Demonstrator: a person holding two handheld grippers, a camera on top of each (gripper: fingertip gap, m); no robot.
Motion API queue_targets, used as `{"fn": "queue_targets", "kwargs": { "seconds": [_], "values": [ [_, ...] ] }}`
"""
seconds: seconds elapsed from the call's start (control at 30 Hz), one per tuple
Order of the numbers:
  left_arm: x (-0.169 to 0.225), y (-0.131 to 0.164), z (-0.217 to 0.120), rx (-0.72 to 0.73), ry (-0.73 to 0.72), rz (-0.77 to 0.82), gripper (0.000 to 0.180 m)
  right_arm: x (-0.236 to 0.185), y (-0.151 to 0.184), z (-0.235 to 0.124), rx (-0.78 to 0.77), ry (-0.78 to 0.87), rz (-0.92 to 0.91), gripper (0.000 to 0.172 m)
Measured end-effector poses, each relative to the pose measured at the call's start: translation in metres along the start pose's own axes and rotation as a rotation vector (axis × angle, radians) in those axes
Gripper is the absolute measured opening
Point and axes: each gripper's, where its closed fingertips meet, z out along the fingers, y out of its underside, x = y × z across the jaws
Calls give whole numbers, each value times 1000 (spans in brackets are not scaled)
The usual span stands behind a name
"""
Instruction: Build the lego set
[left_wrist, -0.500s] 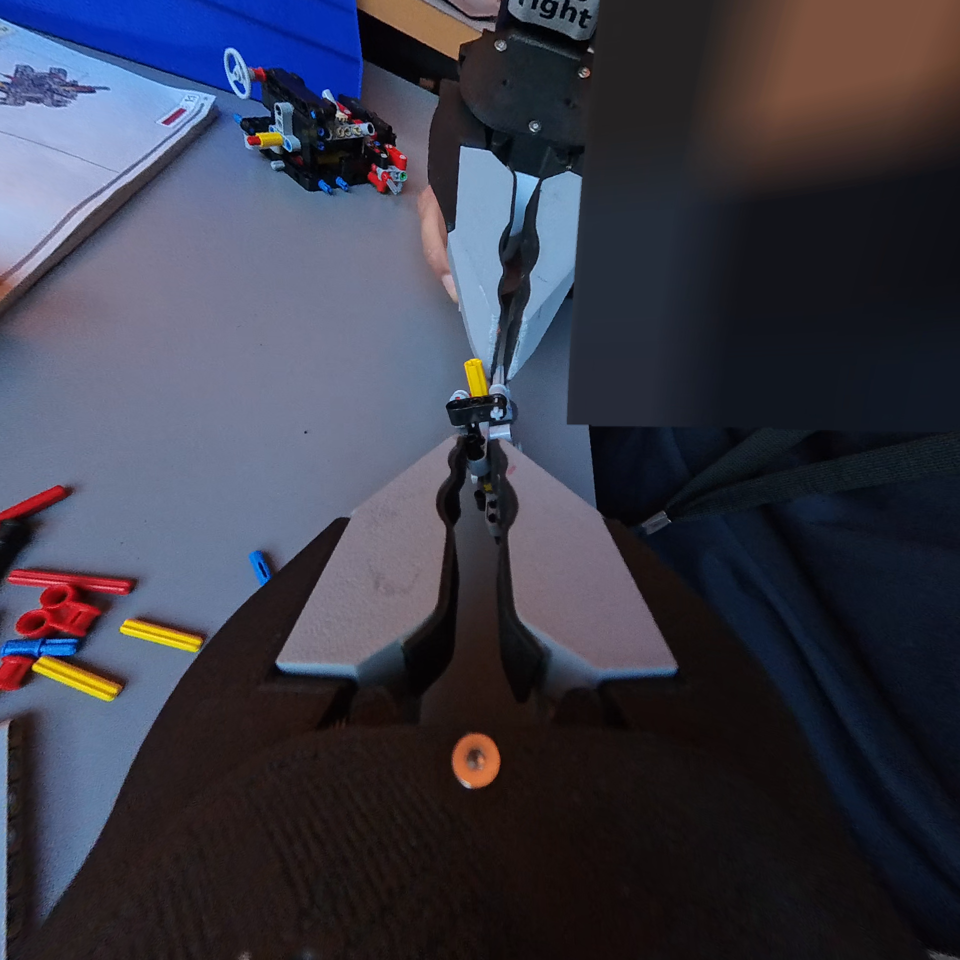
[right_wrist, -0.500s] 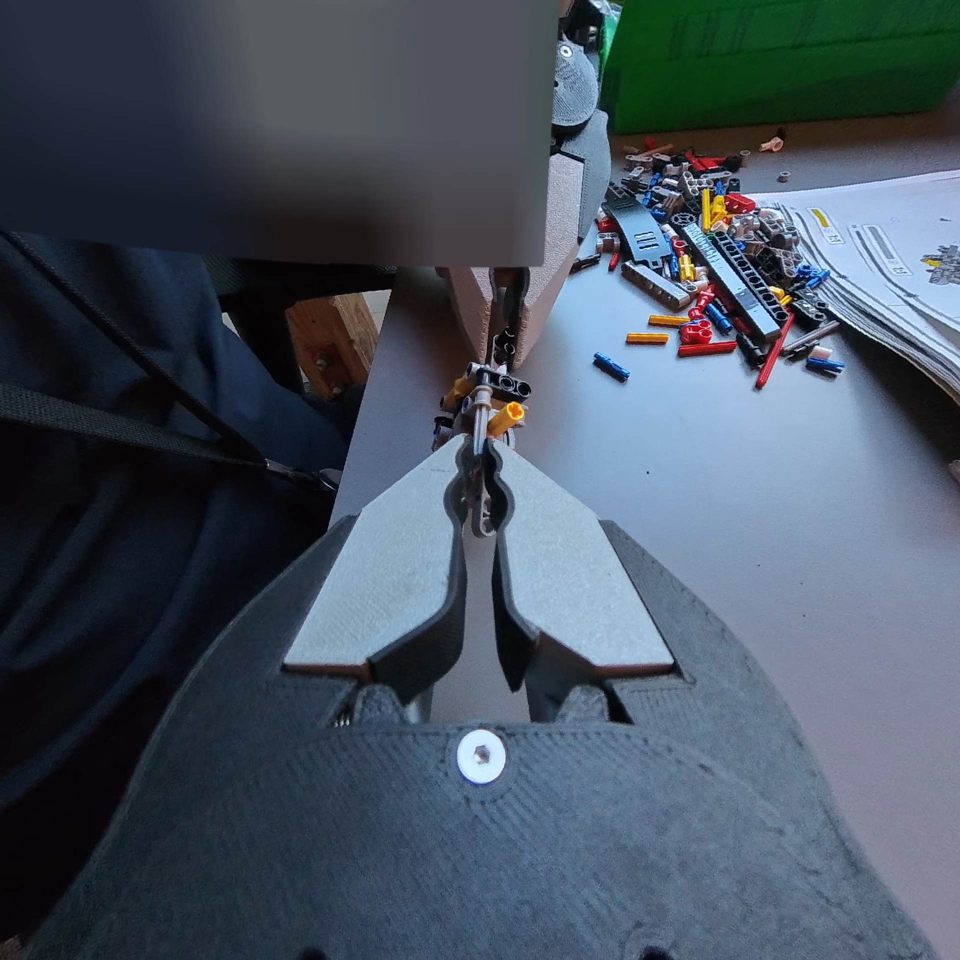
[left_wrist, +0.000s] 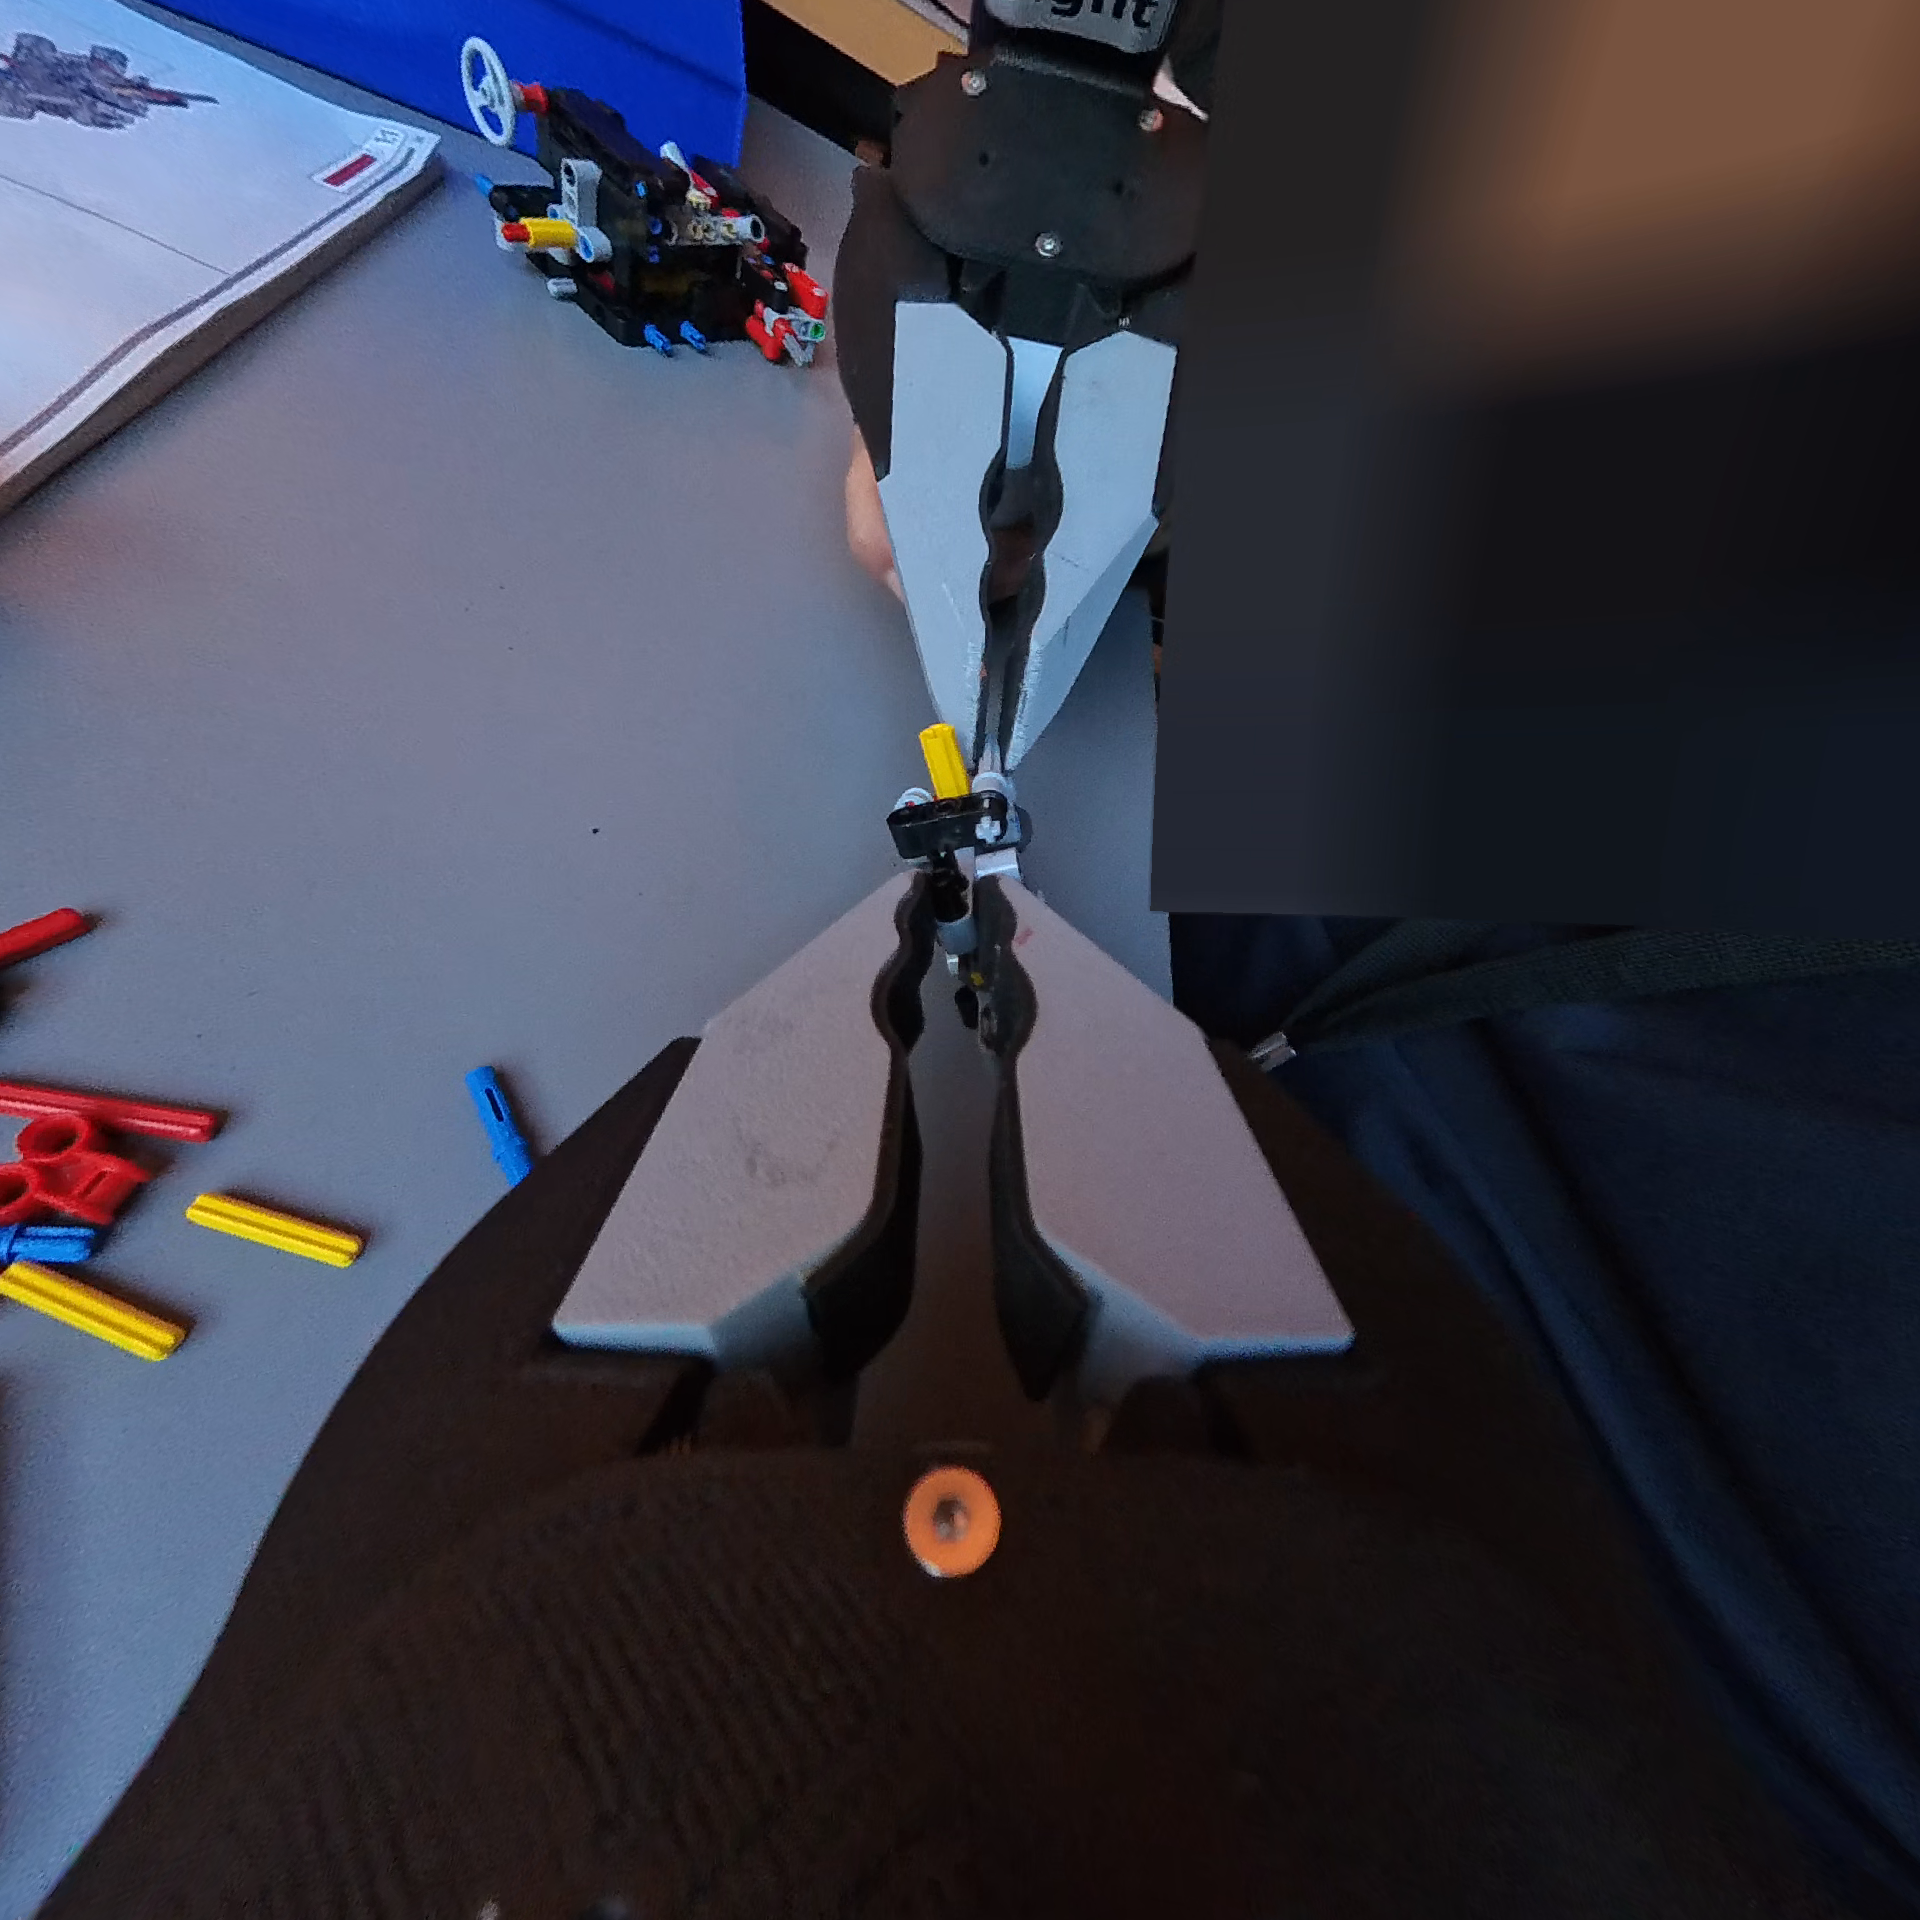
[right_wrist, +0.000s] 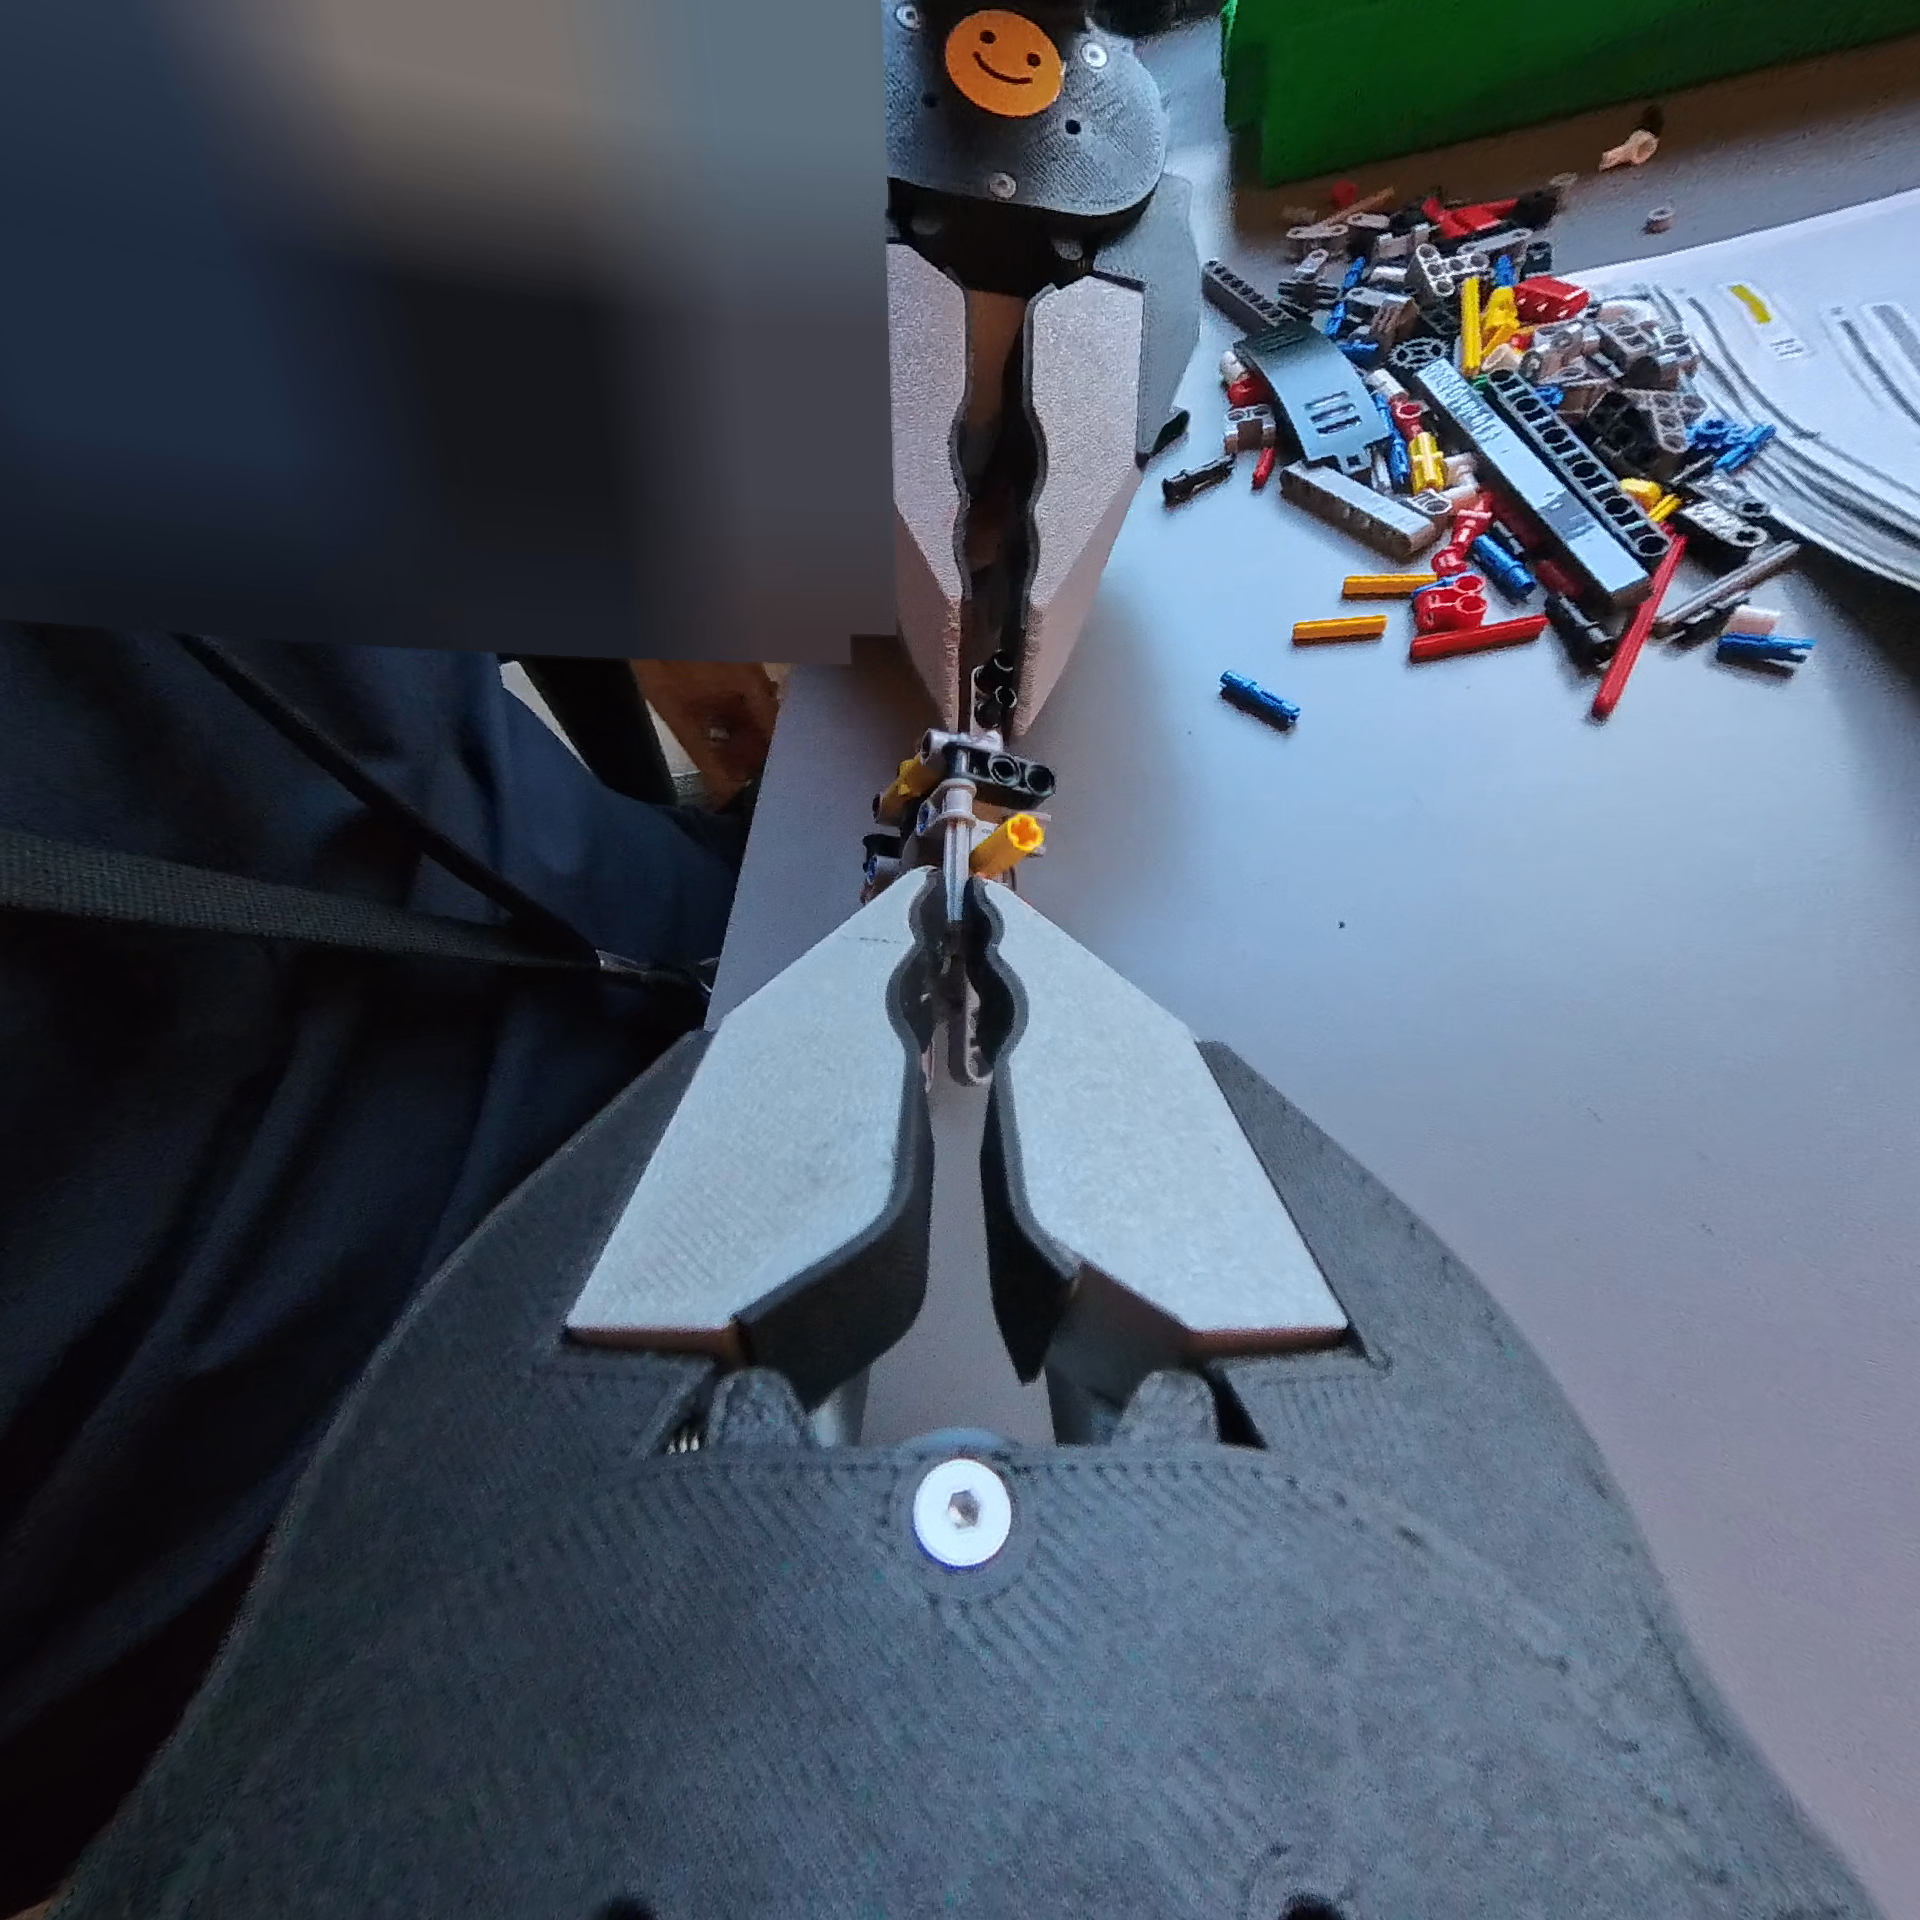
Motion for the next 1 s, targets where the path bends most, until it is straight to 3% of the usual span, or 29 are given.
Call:
{"fn": "queue_targets", "kwargs": {
  "seconds": [0.47,0.6,1.0],
  "values": [
    [-5,-3,4,9,-12,-36,7,5,-3,-4,25,-113,130,1],
    [-6,-4,3,22,-25,-33,6,10,2,-16,37,-43,92,6],
    [-7,-4,5,16,-32,-27,6,8,5,-17,23,-52,98,0]
  ]
}}
